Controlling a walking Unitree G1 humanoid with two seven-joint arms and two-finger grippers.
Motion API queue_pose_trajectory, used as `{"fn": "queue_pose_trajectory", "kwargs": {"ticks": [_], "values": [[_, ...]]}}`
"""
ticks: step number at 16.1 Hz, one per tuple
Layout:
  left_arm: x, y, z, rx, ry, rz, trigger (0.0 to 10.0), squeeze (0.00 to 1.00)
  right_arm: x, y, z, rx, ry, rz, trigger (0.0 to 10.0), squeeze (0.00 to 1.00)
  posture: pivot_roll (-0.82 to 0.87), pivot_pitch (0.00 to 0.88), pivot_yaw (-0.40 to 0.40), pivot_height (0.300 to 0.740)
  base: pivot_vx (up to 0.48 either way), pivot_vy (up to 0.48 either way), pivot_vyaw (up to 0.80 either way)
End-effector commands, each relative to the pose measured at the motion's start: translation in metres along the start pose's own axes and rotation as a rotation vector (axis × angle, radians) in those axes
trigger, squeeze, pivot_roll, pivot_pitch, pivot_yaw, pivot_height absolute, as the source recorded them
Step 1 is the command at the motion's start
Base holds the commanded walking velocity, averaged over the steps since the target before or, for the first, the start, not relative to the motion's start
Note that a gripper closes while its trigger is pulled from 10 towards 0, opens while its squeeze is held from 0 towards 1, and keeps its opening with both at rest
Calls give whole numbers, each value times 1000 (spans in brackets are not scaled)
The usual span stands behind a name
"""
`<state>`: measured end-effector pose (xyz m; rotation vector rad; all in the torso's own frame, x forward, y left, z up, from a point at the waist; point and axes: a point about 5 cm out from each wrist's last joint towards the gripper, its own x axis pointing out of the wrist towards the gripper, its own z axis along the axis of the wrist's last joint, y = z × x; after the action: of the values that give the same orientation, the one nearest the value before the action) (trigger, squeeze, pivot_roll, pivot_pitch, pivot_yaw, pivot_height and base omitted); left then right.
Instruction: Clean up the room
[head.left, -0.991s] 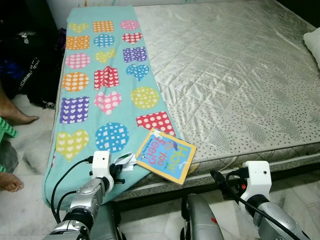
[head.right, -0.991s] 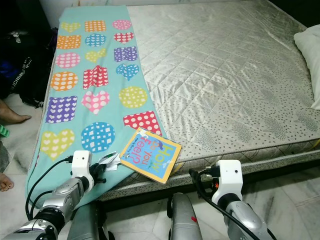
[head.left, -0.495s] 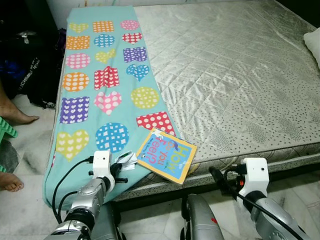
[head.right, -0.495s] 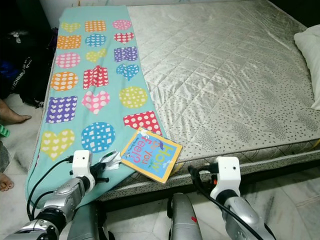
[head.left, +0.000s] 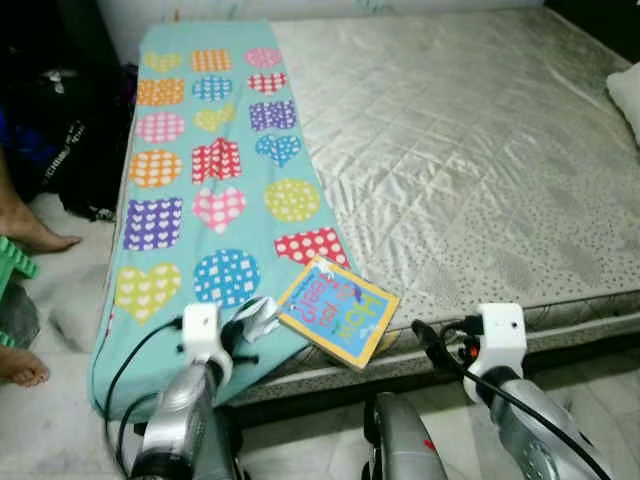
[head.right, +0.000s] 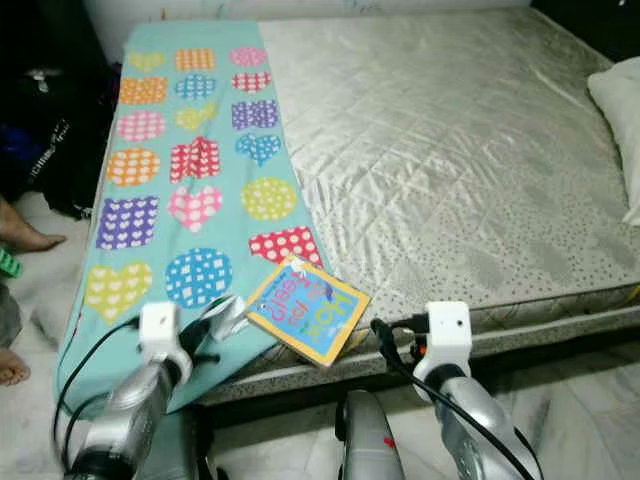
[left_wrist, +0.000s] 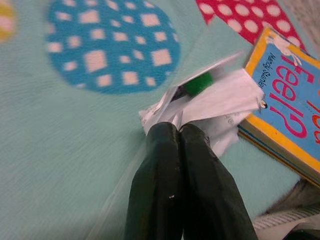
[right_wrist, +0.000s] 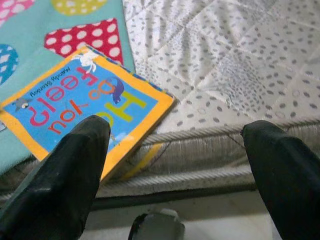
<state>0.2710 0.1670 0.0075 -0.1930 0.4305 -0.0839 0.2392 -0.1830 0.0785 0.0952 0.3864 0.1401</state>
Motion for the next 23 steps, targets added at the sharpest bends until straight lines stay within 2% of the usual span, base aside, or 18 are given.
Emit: {"fn": "queue_pose_trajectory", "kwargs": {"ticks": [1,5,6,7,8,12,16,23], "values": [[-5,1,10,16,-31,20,0,0,5,0,-1,3,0,2,10000,0,-202,19,-14,603,0,0,0],[-55,3,31,93,-155,107,0,0,18,2,3,1,-33,13,10000,0,-150,0,-10,603,0,0,0],[-60,4,34,107,-164,116,0,0,22,2,5,1,-42,13,10000,0,-129,0,-13,603,0,0,0],[-74,9,42,162,-209,168,0,0,29,5,8,11,-61,17,10000,0,-109,0,-16,603,0,0,0],[-80,12,48,186,-237,201,0,0,33,8,9,15,-73,22,10000,0,-104,0,-17,603,0,0,0],[-81,8,63,199,-309,230,0,0,40,11,14,34,-113,19,10000,0,-103,0,-7,603,0,0,0],[-74,0,69,180,-344,213,0,0,46,11,19,39,-164,5,10000,0,-112,0,2,603,0,0,0],[-68,-1,68,196,-332,232,0,0,47,13,19,54,-188,16,10000,0,-112,0,1,603,0,0,0]]}}
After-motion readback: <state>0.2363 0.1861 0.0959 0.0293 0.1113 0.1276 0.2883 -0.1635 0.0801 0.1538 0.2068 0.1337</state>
